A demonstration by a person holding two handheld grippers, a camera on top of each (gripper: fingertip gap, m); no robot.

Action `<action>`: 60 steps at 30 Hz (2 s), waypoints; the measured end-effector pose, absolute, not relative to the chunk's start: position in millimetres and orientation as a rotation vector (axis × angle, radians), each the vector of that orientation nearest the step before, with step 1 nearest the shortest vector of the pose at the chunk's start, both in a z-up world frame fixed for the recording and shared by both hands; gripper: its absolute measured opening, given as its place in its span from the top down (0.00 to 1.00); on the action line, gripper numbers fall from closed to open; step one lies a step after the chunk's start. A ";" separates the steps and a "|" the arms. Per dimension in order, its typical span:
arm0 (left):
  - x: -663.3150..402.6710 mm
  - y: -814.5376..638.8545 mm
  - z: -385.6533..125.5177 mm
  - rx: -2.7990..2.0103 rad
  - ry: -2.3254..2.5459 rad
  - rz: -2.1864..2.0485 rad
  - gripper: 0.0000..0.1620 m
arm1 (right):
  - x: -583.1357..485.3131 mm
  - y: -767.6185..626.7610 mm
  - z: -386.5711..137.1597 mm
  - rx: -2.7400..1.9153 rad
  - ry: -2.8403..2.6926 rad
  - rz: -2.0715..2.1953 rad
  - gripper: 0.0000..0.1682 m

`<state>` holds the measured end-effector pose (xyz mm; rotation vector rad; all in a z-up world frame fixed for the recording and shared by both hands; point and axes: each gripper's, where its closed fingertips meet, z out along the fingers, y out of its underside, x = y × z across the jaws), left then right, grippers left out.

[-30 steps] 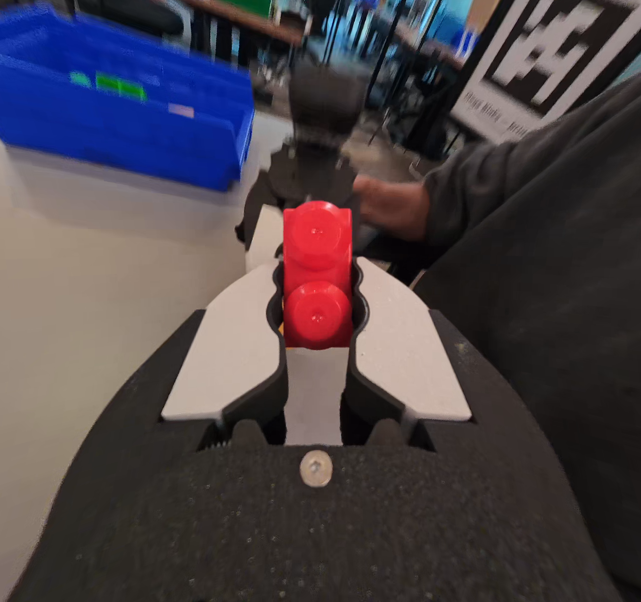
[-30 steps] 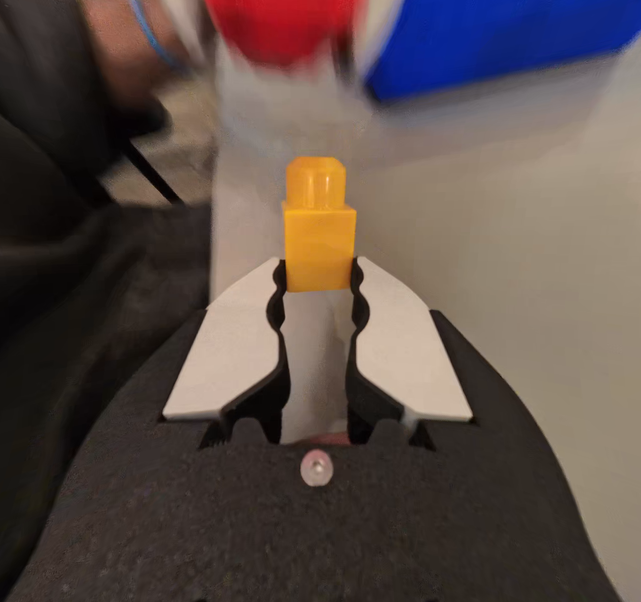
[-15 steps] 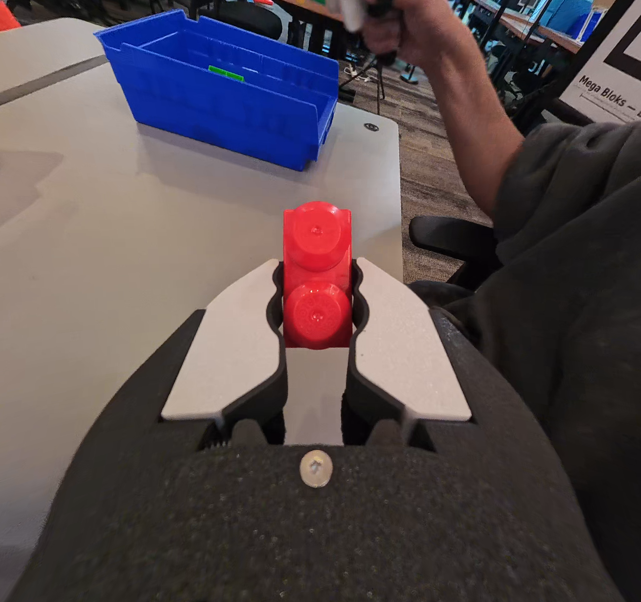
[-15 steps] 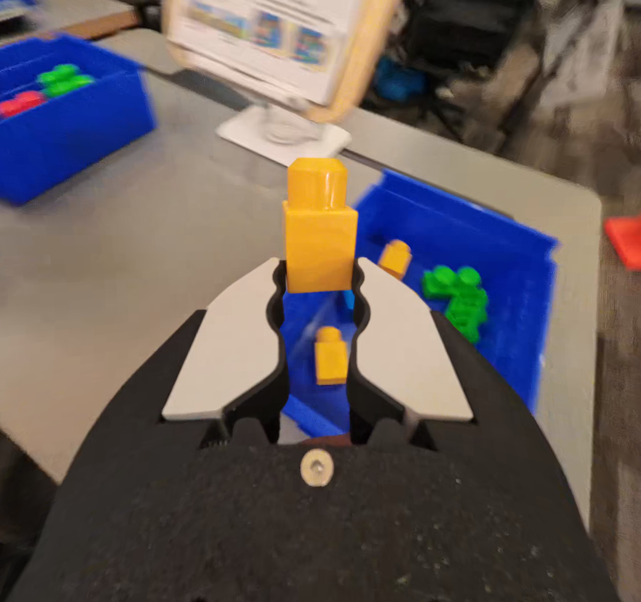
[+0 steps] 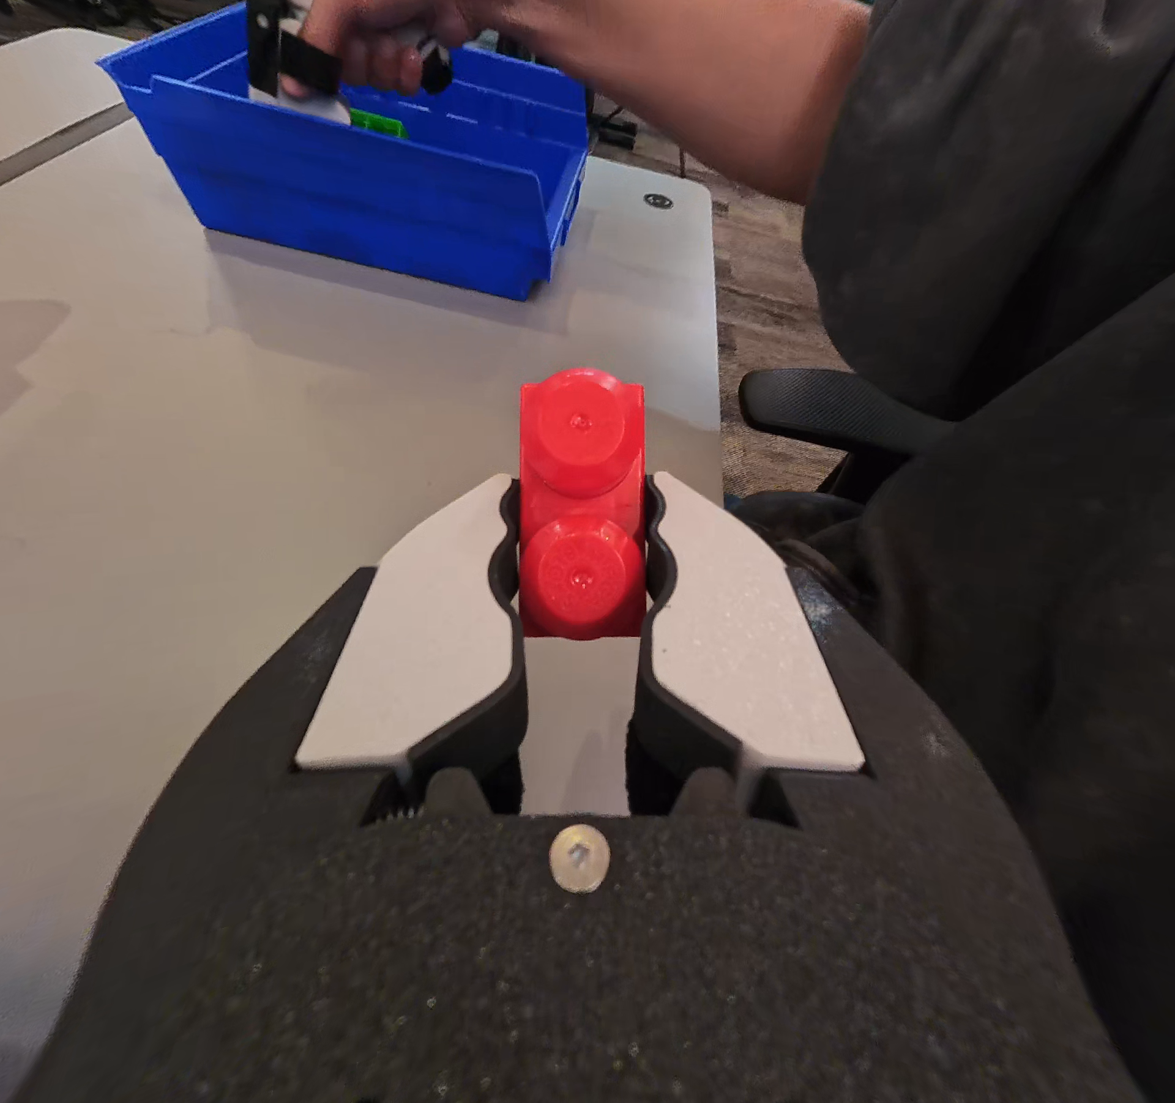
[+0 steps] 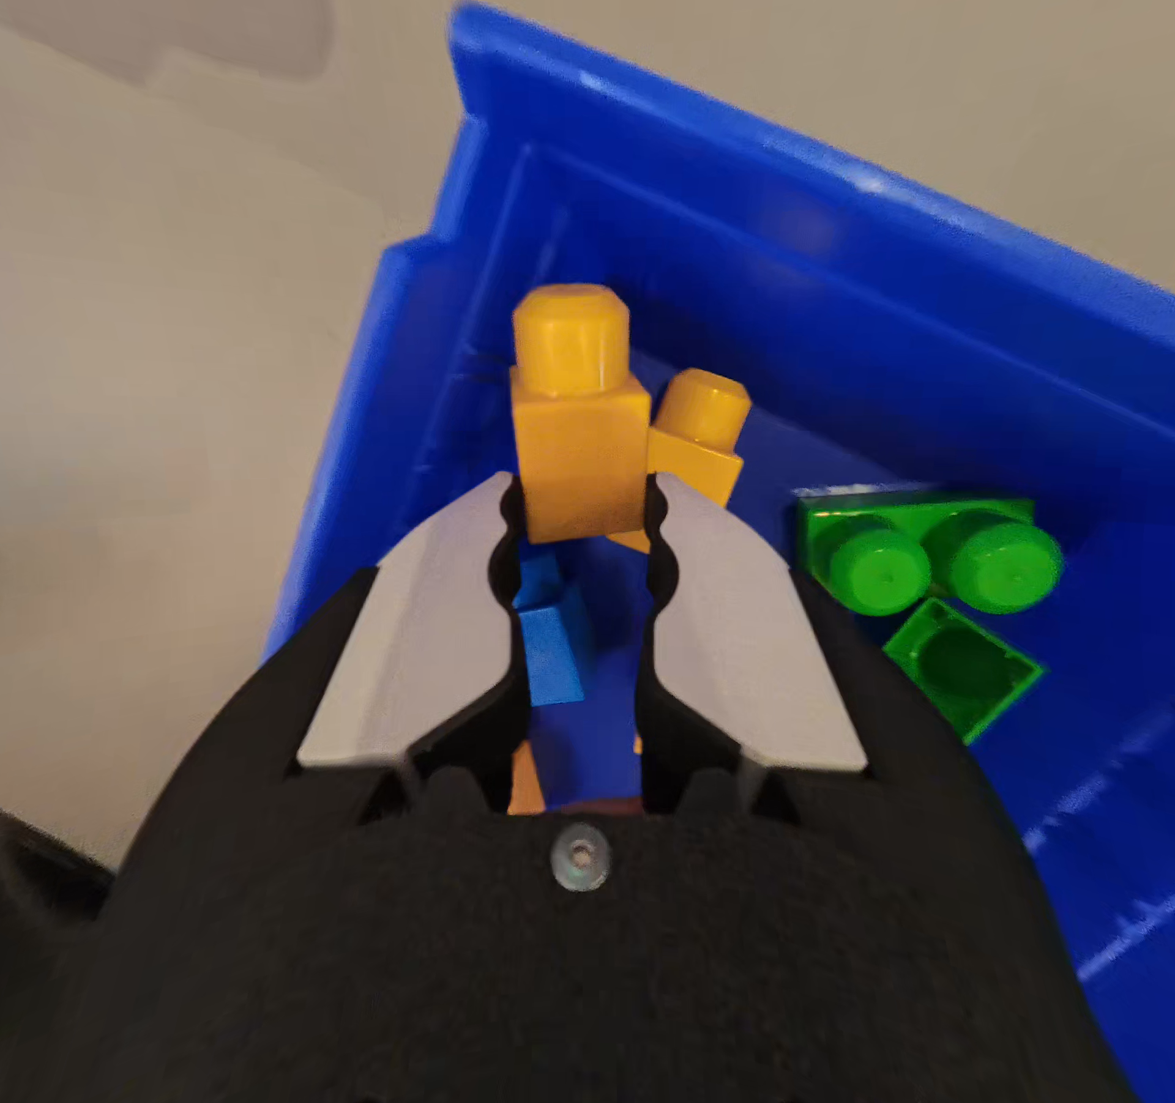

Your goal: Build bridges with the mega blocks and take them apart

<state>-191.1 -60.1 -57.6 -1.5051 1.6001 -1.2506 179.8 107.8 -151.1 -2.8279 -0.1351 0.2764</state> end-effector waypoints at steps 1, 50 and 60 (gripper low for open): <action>-192.1 -59.0 -59.8 -1.513 1.600 -1.232 0.78 | 184.5 107.0 -157.2 -2.871 -0.154 0.204 0.79; -255.7 -35.5 -130.0 -1.962 0.939 -0.939 0.66 | -90.1 -9.1 -139.8 -2.206 -0.406 0.146 0.51; -289.9 -35.3 -126.6 -1.870 0.971 -0.820 0.71 | -134.0 71.1 -168.9 -2.417 -0.483 0.286 0.47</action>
